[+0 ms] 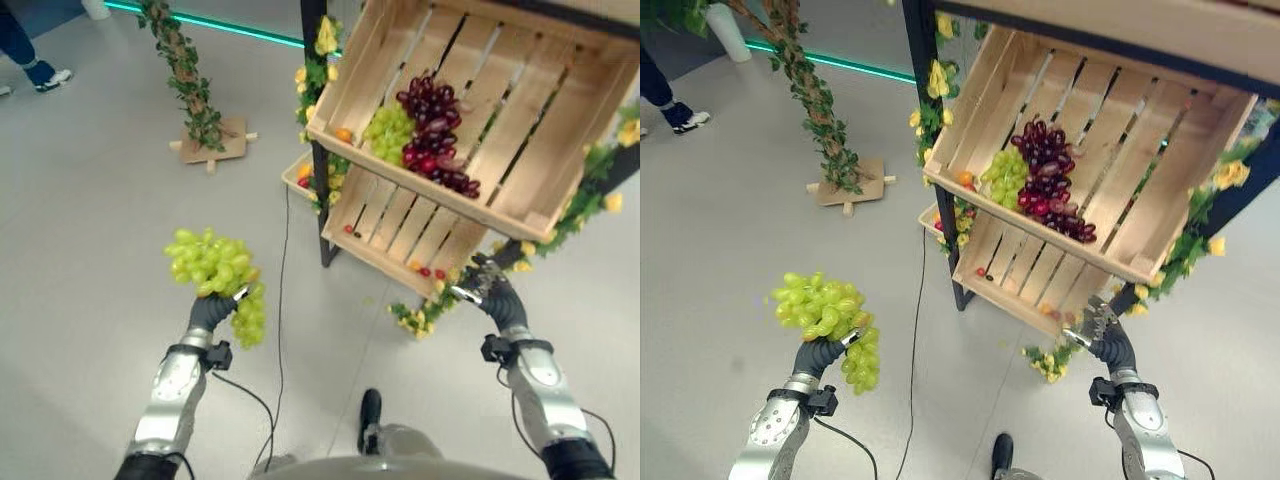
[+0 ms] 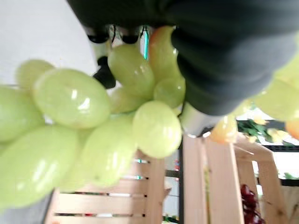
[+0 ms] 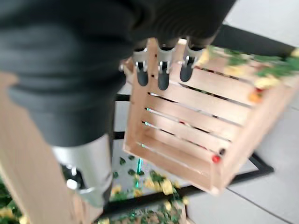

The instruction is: Pick up the fruits from the basket on one side to the basket on the other side

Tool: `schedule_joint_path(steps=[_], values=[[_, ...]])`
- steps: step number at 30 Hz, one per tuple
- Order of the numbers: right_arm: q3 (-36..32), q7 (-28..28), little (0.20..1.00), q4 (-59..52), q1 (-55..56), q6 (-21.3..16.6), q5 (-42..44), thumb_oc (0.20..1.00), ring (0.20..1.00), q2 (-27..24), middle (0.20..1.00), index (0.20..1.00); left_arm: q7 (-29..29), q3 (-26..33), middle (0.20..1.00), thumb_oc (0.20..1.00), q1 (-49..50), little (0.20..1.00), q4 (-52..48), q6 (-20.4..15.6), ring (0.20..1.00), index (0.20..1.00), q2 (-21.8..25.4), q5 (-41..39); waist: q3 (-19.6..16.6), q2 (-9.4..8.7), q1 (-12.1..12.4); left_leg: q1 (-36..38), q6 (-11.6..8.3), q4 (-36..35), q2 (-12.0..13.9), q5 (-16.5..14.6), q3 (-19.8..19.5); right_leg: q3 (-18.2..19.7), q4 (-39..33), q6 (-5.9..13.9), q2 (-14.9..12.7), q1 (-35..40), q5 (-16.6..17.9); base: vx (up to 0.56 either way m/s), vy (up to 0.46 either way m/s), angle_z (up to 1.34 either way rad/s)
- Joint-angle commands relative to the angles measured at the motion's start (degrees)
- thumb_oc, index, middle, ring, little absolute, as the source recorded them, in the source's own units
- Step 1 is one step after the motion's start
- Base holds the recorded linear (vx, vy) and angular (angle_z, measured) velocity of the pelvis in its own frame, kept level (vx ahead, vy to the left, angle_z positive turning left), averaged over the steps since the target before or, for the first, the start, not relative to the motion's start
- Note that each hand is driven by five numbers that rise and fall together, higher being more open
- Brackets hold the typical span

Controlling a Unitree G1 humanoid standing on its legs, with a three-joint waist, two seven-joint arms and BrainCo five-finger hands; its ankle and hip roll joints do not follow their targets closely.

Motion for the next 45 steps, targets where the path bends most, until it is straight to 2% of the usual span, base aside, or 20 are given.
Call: schedule_joint_path(steps=[1,2,3,4,5,7,8,9,11,13,14,17,22,25,28,34,39,45], values=[[-1.4,1.0,1.0,-4.2,1.2,-3.0,1.9,1.0,1.0,-1.8,1.0,1.0,-0.6,1.7,0.2,0.2,-2.0,0.2,-4.9,-3.2,0.2,0.2,2.5,-3.0,-1.2,-1.14,0.7,-2.9,-3.03,6.2,0.3,12.0,1.9,2.9,0.4,7.53,-3.0,1.6,-2.7,0.2,-0.26,-0.01],[-1.6,1.1,1.0,-4.6,1.5,-3.0,2.1,1.0,1.0,-2.0,1.0,1.0,-0.9,1.6,0.2,0.2,-1.9,0.2,-4.8,-2.9,0.2,0.2,2.4,-3.6,-0.8,-2.08,0.6,-5.4,-3.38,9.5,-0.2,14.5,3.5,3.0,-0.2,6.9,-3.2,3.0,-3.1,0.16,-0.275,-0.05],[-1.9,1.0,1.0,-4.8,1.8,-3.1,2.5,1.0,1.0,-2.2,1.0,1.0,-0.9,1.4,0.2,0.2,-2.0,0.2,-4.5,-2.7,0.2,0.2,2.3,-4.1,0.2,-2.61,0.9,-8.0,-2.89,14.8,-0.3,14.2,6.1,3.0,-0.6,6.16,-3.0,4.7,-3.6,0.1,-0.277,-0.02],[-2.0,0.8,1.0,-4.9,1.8,-3.1,2.6,1.0,1.0,-2.1,1.0,1.0,-0.8,1.4,0.2,0.2,-2.0,0.2,-4.1,-2.6,0.2,0.2,2.2,-4.1,0.4,-3.52,0.6,-9.7,-1.93,16.5,-0.4,14.1,8.6,2.9,-0.9,5.75,-3.3,5.3,-3.8,0.11,-0.254,0.09],[-2.4,0.6,1.0,-5.1,1.9,-2.9,2.4,1.0,1.0,-2.1,1.0,1.0,-0.8,1.6,0.2,0.2,-1.7,0.2,-4.1,-2.6,0.2,0.2,2.2,-4.0,0.8,-3.72,0.9,-11.5,-0.95,16.4,0.5,12.5,11.5,3.1,-1.4,5.61,-2.9,6.3,-4.4,0.11,-0.211,0.15],[-2.6,0.1,1.0,-4.7,1.5,-2.9,2.3,1.0,1.0,-1.9,1.0,1.0,-0.5,1.5,0.2,0.2,-1.7,0.2,-3.4,-2.5,0.2,0.2,1.9,-3.4,0.9,-4.0,1.4,-16.0,-0.06,11.4,1.3,9.6,15.1,3.3,-2.4,5.84,-2.7,8.3,-5.2,0.17,-0.105,0.12],[-2.4,0.0,1.0,-4.0,1.1,-3.0,2.3,1.0,1.0,-1.9,1.0,1.0,-0.2,1.5,0.2,0.2,-1.5,0.2,-3.2,-2.5,0.2,0.2,2.1,-2.9,1.0,-3.77,2.3,-16.5,0.59,6.7,0.1,7.5,14.7,4.5,-3.0,6.19,-2.0,9.1,-5.5,0.19,-0.022,0.05],[-1.8,0.0,1.0,-3.3,0.7,-3.1,2.1,1.0,1.0,-2.0,1.0,1.0,0.0,1.5,0.2,0.2,-1.2,0.2,-3.3,-2.7,0.2,0.2,2.3,-2.6,0.9,-3.62,3.0,-17.2,0.71,3.0,-1.1,8.6,12.4,5.7,-3.1,6.46,-1.4,9.1,-5.3,0.2,0.013,-0.06],[-0.7,0.3,1.0,-2.6,0.1,-3.2,1.6,1.0,1.0,-2.2,1.0,1.0,0.4,1.5,0.2,0.2,-0.4,0.2,-3.5,-3.0,0.2,0.2,2.6,-1.7,0.6,-2.94,4.2,-16.4,-0.11,-5.6,-0.6,12.6,7.5,7.7,-3.3,6.86,-0.1,10.4,-6.2,0.19,0.032,-0.81],[-0.3,0.2,1.0,-2.2,-0.2,-3.3,0.8,1.0,1.0,-2.4,1.0,1.0,0.7,1.6,0.2,0.2,-0.6,0.2,-3.0,-3.2,0.2,0.2,2.8,-1.4,0.6,-2.73,4.4,-16.8,-0.67,-6.8,-0.6,14.2,6.5,8.9,-3.3,6.99,0.2,11.2,-6.5,0.17,0.09,-1.18],[0.1,0.9,1.0,-2.3,-0.5,-2.9,0.9,1.0,1.0,-2.0,1.0,1.0,0.5,2.0,0.2,0.2,0.1,0.2,-3.2,-3.3,0.2,0.2,3.0,-1.1,-0.2,-2.61,4.3,-15.3,-0.3,-6.2,-0.7,12.4,6.5,10.5,-3.0,7.04,0.0,11.4,-7.0,0.11,0.117,-0.61],[0.1,1.1,1.0,-2.0,-0.3,-2.9,0.7,1.0,1.0,-1.7,1.0,1.0,0.6,1.9,0.2,0.2,-0.4,0.2,-3.8,-3.5,0.2,0.2,3.4,-0.6,-0.7,-2.79,4.1,-14.2,-0.08,-5.6,-1.0,11.2,7.6,10.9,-3.1,7.22,-1.2,12.1,-7.3,0.12,0.156,-0.94],[0.4,1.1,1.0,-1.4,-0.6,-2.1,0.6,1.0,1.0,-0.3,1.0,1.0,0.9,2.0,0.2,0.2,-0.5,0.2,-4.6,-3.6,0.2,0.2,4.1,-0.3,-2.7,-3.16,3.2,-10.1,3.1,-8.8,-1.9,8.3,11.7,12.9,-1.8,9.33,-4.2,11.1,-6.5,0.11,0.168,-0.3],[0.7,1.0,1.0,-1.3,-0.5,-1.7,-0.7,1.0,1.0,-0.3,1.0,1.0,1.0,2.3,0.2,0.2,-0.5,0.2,-4.7,-3.5,0.2,0.2,4.4,-0.1,-3.2,-3.37,3.2,-9.5,3.84,-9.4,-2.1,7.6,12.6,13.1,-1.1,9.92,-4.8,10.3,-6.5,0.06,0.114,-0.41],[1.0,0.5,1.0,-0.6,-1.5,-1.5,-0.9,1.0,1.0,0.3,1.0,1.0,1.5,2.5,0.2,0.2,-0.3,0.2,-4.4,-3.4,0.2,0.2,4.5,0.0,-3.4,-3.37,3.5,-8.6,4.33,-10.1,-1.9,7.2,14.7,12.0,0.1,10.62,-5.3,9.0,-5.8,0.02,0.072,-0.19],[1.4,-0.2,1.0,-0.4,-2.2,-1.3,-1.4,1.0,1.0,1.0,1.0,1.0,1.6,3.0,0.2,0.2,0.4,0.2,-5.5,-3.3,0.2,0.2,4.6,-0.2,-3.7,-3.85,4.6,-6.5,4.31,-12.1,-0.8,7.4,17.3,5.5,-0.7,11.43,-5.8,8.8,-3.7,0.01,0.022,-0.37],[0.3,-1.1,1.0,-0.1,-1.7,-1.7,-1.9,1.0,1.0,0.8,1.0,1.0,1.5,3.1,0.2,0.2,0.5,0.2,-6.0,-3.3,0.2,0.2,4.0,0.2,-4.5,-4.02,4.2,-5.6,4.06,-13.0,-1.1,7.3,17.8,4.3,-4.1,11.63,-6.4,10.7,-3.0,0.02,0.007,-0.01],[-2.5,-2.1,1.0,-0.6,-0.9,-2.3,-2.4,1.0,1.0,0.1,1.0,1.0,0.6,4.9,0.2,0.2,0.8,0.2,-10.6,-3.5,0.2,0.2,4.7,-0.7,-5.2,-3.75,3.3,-5.1,3.83,-13.1,-1.2,7.2,18.1,4.6,-5.5,11.56,-6.5,11.6,-3.0,0.01,0.003,0.0]])
